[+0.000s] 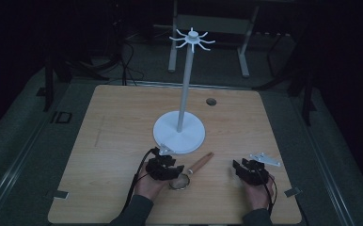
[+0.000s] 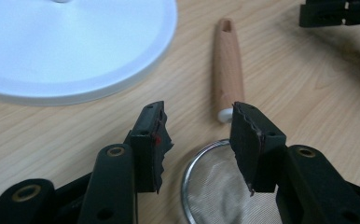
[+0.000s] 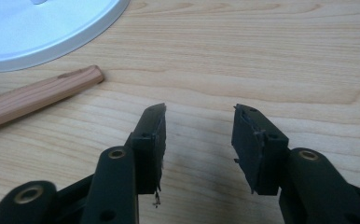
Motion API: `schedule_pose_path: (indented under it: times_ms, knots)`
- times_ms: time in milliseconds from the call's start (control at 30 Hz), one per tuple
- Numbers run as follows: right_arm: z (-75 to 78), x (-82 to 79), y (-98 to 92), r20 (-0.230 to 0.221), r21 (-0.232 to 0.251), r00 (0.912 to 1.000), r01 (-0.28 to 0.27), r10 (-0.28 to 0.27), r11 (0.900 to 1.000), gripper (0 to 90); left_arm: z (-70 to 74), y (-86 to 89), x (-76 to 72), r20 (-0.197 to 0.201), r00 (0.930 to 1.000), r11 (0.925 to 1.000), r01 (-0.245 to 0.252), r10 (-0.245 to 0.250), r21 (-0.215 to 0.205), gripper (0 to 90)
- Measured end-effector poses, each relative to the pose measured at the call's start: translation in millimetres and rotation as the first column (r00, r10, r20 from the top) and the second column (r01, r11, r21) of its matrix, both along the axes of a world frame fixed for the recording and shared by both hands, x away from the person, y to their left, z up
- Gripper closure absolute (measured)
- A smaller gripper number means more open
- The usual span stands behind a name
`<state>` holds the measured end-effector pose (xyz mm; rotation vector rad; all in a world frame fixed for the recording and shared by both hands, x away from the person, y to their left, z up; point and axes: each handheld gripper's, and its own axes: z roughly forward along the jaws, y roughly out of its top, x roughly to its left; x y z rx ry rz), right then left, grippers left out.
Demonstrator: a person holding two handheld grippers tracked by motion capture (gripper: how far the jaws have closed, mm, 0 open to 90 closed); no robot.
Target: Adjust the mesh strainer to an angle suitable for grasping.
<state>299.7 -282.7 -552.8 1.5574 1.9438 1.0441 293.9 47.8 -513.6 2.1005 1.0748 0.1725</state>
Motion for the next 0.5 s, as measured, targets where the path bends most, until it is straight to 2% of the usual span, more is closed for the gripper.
schedule_pose_path:
  times_ms: [500]
  knots:
    - [-0.5, -0.5, -1.4, -0.008, -0.001, 0.9999, 0.011, -0.011, 1.000, 51.5, -4.9, -26.9, 8.5, -0.039, 0.9981, 0.9984, 0.049, -0.048, 0.028, 57.4]
